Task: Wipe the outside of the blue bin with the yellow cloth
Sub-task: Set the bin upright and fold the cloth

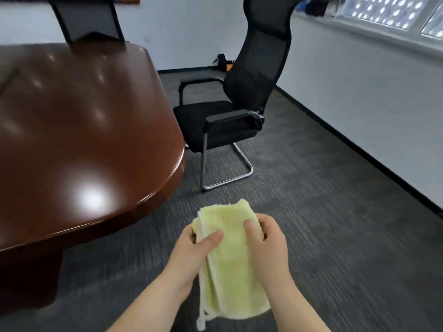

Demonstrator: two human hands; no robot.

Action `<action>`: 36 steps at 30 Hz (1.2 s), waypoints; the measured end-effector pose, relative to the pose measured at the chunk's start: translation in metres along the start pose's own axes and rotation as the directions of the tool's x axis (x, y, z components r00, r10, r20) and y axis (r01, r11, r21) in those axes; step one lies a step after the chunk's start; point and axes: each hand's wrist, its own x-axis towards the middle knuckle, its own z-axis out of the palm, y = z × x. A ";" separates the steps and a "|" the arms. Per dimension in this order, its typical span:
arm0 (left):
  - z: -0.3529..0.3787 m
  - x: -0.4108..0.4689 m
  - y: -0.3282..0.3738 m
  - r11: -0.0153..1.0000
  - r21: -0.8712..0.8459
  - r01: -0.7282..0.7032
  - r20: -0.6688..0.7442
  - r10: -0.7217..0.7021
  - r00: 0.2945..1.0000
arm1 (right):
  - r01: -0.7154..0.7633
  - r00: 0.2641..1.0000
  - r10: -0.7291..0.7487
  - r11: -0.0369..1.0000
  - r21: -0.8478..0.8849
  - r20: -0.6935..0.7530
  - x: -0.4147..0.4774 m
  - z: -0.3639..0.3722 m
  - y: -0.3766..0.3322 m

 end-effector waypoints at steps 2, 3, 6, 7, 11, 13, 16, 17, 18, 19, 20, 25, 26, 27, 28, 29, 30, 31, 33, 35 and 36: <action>-0.015 0.005 0.011 0.997 -0.066 -0.039 -0.064 0.034 0.997 | 0.003 0.998 -0.002 1.000 -0.013 0.070 0.002 0.017 -0.008; -0.025 0.009 0.018 0.992 -0.114 -0.057 -0.086 0.047 0.995 | -0.027 0.992 0.029 1.000 -0.015 0.123 0.004 0.026 -0.011; -0.067 0.028 0.041 0.965 -0.246 -0.094 -0.176 0.051 0.983 | -0.191 0.922 0.202 0.979 -0.067 0.330 0.012 0.060 -0.016; -0.086 0.036 0.049 0.957 -0.272 -0.100 -0.194 0.048 0.980 | -0.229 0.882 0.253 0.968 -0.107 0.397 0.016 0.074 -0.017; -0.174 0.071 0.078 0.962 -0.270 -0.051 -0.155 0.009 0.988 | -0.368 0.774 0.372 0.923 -0.114 0.512 0.031 0.149 -0.025; -0.219 0.090 0.089 0.971 -0.236 -0.046 -0.164 0.007 0.986 | -0.390 0.773 0.365 0.919 -0.064 0.519 0.039 0.193 -0.032; -0.276 0.122 0.103 0.980 -0.195 -0.046 -0.190 0.008 0.982 | -0.373 0.825 0.341 0.928 -0.019 0.450 0.047 0.251 -0.044; -0.289 0.133 0.107 0.983 -0.178 -0.050 -0.193 0.015 0.981 | -0.359 0.843 0.330 0.933 -0.011 0.426 0.050 0.266 -0.047; -0.301 0.144 0.110 0.987 -0.153 -0.054 -0.195 0.024 0.981 | -0.345 0.859 0.320 0.938 -0.010 0.400 0.054 0.280 -0.050; -0.309 0.155 0.113 0.991 -0.123 -0.055 -0.192 0.031 0.981 | -0.333 0.872 0.314 0.943 -0.014 0.376 0.058 0.292 -0.052; -0.316 0.165 0.116 0.994 -0.091 -0.053 -0.184 0.036 0.982 | -0.320 0.882 0.306 0.947 -0.021 0.357 0.062 0.301 -0.054; -0.329 0.201 0.123 0.972 0.222 -0.082 -0.193 0.126 0.973 | -0.202 0.937 0.253 0.955 -0.217 0.240 0.083 0.333 -0.051; -0.329 0.204 0.122 0.936 0.342 -0.086 -0.230 0.172 0.958 | -0.150 0.956 0.220 0.935 -0.321 0.196 0.086 0.336 -0.047; -0.329 0.204 0.119 0.881 0.461 -0.106 -0.240 0.239 0.941 | -0.080 0.972 0.164 0.903 -0.423 0.166 0.087 0.338 -0.044; -0.328 0.203 0.115 0.812 0.569 -0.134 -0.212 0.303 0.929 | 0.002 0.982 0.096 0.860 -0.510 0.165 0.086 0.340 -0.042; -0.326 0.202 0.109 0.731 0.662 -0.162 -0.155 0.346 0.925 | 0.092 0.980 0.031 0.808 -0.582 0.198 0.086 0.342 -0.039; -0.323 0.200 0.102 0.648 0.740 -0.182 -0.086 0.359 0.929 | 0.181 0.967 -0.016 0.748 -0.638 0.254 0.085 0.346 -0.037; -0.321 0.199 0.094 0.570 0.799 -0.190 -0.027 0.350 0.936 | 0.253 0.948 -0.036 0.687 -0.681 0.316 0.085 0.349 -0.034; -0.319 0.198 0.082 0.451 0.876 -0.170 0.015 0.327 0.945 | 0.319 0.920 -0.014 0.605 -0.730 0.391 0.087 0.353 -0.027; -0.318 0.200 0.075 0.377 0.914 -0.152 0.016 0.339 0.941 | 0.312 0.912 0.040 0.579 -0.753 0.408 0.090 0.353 -0.021; -0.318 0.201 0.073 0.355 0.922 -0.152 0.020 0.350 0.936 | 0.311 0.909 0.055 0.573 -0.758 0.413 0.091 0.352 -0.018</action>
